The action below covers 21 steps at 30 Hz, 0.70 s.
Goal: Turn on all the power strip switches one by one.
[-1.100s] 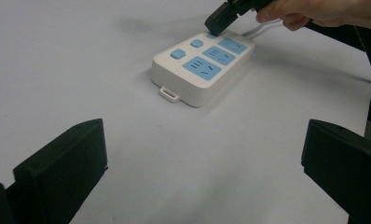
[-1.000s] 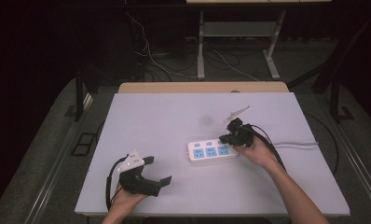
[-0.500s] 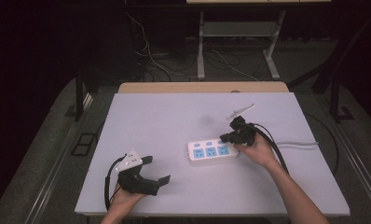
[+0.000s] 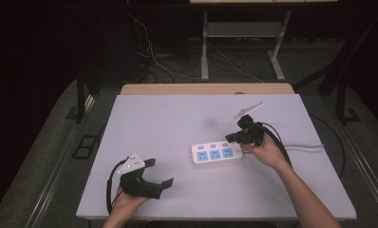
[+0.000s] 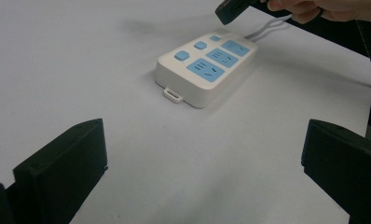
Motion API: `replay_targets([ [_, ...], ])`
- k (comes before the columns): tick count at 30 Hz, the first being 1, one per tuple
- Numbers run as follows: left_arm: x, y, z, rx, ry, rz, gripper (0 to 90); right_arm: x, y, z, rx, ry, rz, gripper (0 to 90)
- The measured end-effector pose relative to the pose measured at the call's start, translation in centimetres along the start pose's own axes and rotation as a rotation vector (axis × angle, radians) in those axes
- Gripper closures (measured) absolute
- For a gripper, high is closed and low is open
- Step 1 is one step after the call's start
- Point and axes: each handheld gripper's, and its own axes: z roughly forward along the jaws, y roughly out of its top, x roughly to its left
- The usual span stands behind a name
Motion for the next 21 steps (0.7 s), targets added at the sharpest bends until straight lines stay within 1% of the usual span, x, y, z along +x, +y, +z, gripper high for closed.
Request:
replay_targets([
  [4, 0.0, 0.0, 0.0, -0.001, 0.001, 0.0, 0.0, 0.4, 0.6, -0.3, -0.006, 0.007, -0.023, 90.0],
  [5, 0.0, 0.0, 0.0, -0.002, 0.002, -0.001, 0.0, 0.6, 0.8, -0.4, -0.005, 0.011, -0.021, 90.0],
  [6, 0.0, 0.0, 0.0, -0.002, 0.003, -0.002, 0.0, 0.7, 1.0, -0.4, -0.009, 0.014, -0.031, 90.0],
  [9, 0.1, 0.0, 0.0, 0.0, 0.003, -0.002, 0.0, 1.2, 1.5, -0.5, -0.002, 0.022, -0.04, 90.0],
  [12, 0.1, 0.0, 0.0, -0.001, 0.003, -0.002, 0.0, 1.6, 2.1, -0.5, -0.002, 0.036, -0.069, 90.0],
  [16, 0.0, 0.0, 0.0, -0.002, 0.003, -0.001, 0.0, 2.1, 2.7, -0.2, 0.01, 0.047, -0.09, 90.0],
  [21, 0.1, 0.0, 0.0, -0.002, 0.002, -0.001, 0.0, 2.6, 3.1, 0.3, 0.016, 0.057, -0.098, 90.0],
])
